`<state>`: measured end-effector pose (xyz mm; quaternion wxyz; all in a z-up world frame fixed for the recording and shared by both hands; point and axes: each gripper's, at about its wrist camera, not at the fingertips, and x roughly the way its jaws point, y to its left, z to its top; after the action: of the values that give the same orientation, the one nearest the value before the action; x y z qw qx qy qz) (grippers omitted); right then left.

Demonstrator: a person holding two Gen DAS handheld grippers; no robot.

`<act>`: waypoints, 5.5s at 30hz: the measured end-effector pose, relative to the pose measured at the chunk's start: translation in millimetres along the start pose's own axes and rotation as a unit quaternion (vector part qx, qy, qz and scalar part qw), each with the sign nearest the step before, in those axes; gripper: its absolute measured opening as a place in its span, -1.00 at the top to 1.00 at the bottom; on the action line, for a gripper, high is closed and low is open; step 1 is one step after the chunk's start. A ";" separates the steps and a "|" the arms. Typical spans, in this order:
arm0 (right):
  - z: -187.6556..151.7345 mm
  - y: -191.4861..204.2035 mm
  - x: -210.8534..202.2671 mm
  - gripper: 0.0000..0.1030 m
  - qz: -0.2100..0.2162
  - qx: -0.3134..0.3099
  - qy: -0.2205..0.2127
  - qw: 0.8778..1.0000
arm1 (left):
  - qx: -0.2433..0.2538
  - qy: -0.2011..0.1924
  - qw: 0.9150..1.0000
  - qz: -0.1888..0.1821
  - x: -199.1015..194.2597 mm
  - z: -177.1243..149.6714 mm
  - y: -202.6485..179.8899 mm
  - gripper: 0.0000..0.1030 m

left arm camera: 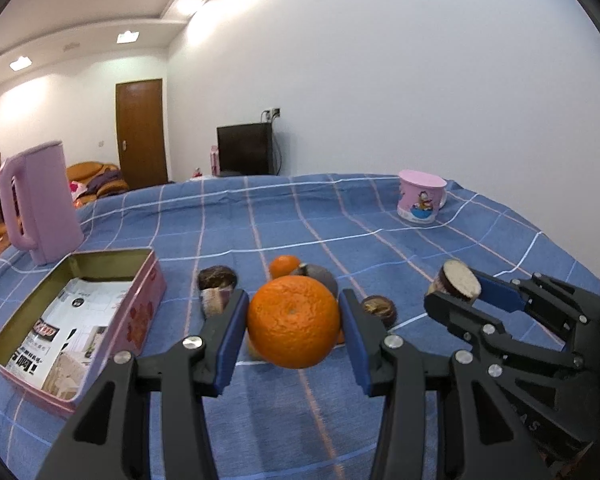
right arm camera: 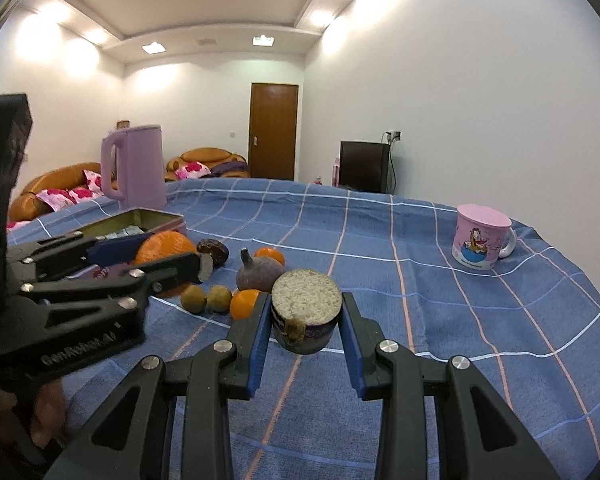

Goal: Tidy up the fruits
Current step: 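Lift and carry the orange and cake over the pink tin tray with both grippers, then lower both items into the tin tray and open both grippers, then grasp a second large orange with the right gripper while the left gripper approaches a small yellow fruit, then close the left gripper on the small yellow-green round fruit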

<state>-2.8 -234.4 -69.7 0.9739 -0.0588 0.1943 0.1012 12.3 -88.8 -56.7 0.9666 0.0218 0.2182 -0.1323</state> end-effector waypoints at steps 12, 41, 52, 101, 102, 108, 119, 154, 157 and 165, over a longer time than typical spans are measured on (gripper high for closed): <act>46.9 46.0 34.2 0.31 0.081 -0.016 0.012 0.997 | -0.052 0.016 0.993 0.108 -9.2 13.1 97.9 0.07; 78.3 179.1 136.2 0.31 0.191 -0.082 0.085 0.974 | -0.081 0.085 0.977 0.179 13.0 3.3 206.8 0.07; 78.5 186.2 139.7 0.31 0.191 -0.097 0.090 0.973 | -0.085 0.107 0.975 0.178 22.2 -2.9 207.3 0.07; 37.7 33.6 75.4 -0.19 0.028 -0.026 0.117 0.992 | -0.011 0.092 0.993 0.076 23.6 10.3 78.6 -0.54; 37.2 34.9 78.0 -0.19 0.030 -0.028 0.124 0.991 | -0.008 0.095 0.993 0.071 25.7 10.2 75.5 -0.54; 30.0 34.5 90.9 -0.06 0.046 -0.037 0.163 0.985 | 0.004 0.109 0.993 0.051 38.2 9.7 60.8 -0.54; 21.1 51.6 110.5 0.10 0.052 -0.081 0.213 0.972 | 0.007 0.128 0.991 0.033 48.9 5.8 57.5 -0.54; 40.8 14.8 58.9 0.23 0.031 0.057 0.064 0.996 | 0.047 0.154 0.987 -0.030 66.6 4.5 25.7 0.43; 41.3 16.7 58.0 0.23 0.030 0.052 0.061 0.996 | 0.038 0.143 0.989 -0.026 62.8 5.8 29.6 0.43; 41.7 18.7 57.4 0.23 0.030 0.048 0.058 0.997 | 0.024 0.106 0.994 -0.010 48.5 7.6 37.1 0.43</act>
<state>60.2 -199.8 -55.2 0.9592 -0.0120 0.2568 0.1178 67.5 -65.7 -71.2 0.9360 0.0564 0.3161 -0.1444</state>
